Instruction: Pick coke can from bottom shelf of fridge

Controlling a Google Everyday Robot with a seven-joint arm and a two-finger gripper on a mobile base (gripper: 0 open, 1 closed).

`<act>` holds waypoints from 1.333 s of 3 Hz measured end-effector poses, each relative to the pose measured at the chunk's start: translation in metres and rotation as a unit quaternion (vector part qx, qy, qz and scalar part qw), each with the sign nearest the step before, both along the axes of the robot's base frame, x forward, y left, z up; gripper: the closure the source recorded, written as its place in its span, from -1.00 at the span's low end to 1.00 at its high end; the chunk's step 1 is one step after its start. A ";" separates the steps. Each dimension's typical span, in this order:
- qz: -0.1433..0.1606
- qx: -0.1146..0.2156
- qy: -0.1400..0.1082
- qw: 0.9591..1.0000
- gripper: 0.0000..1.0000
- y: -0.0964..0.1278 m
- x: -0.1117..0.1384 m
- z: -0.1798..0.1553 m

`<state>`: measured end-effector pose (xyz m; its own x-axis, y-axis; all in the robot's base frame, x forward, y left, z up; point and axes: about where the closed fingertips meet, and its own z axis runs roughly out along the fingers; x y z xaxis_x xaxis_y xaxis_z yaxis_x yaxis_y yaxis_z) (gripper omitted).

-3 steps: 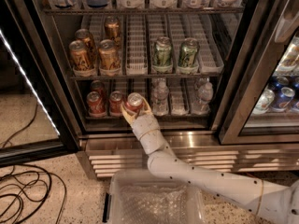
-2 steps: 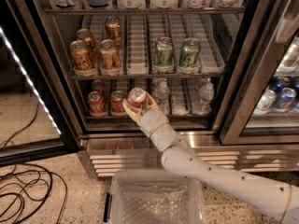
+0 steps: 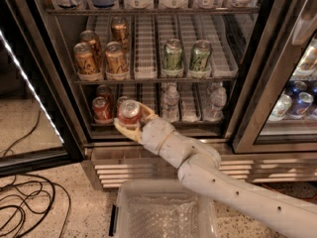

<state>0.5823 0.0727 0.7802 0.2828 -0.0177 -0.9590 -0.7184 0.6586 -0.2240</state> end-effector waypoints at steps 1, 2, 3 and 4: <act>0.133 -0.105 0.023 0.985 1.00 0.097 -0.108 -0.030; 0.201 -0.187 0.055 0.960 1.00 0.123 -0.176 -0.082; 0.188 -0.209 0.065 0.958 1.00 0.061 -0.178 -0.074; 0.187 -0.208 0.065 0.958 1.00 0.061 -0.178 -0.074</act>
Offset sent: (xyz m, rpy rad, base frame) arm -0.1670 -0.0551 0.0055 -0.2653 0.2302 0.6342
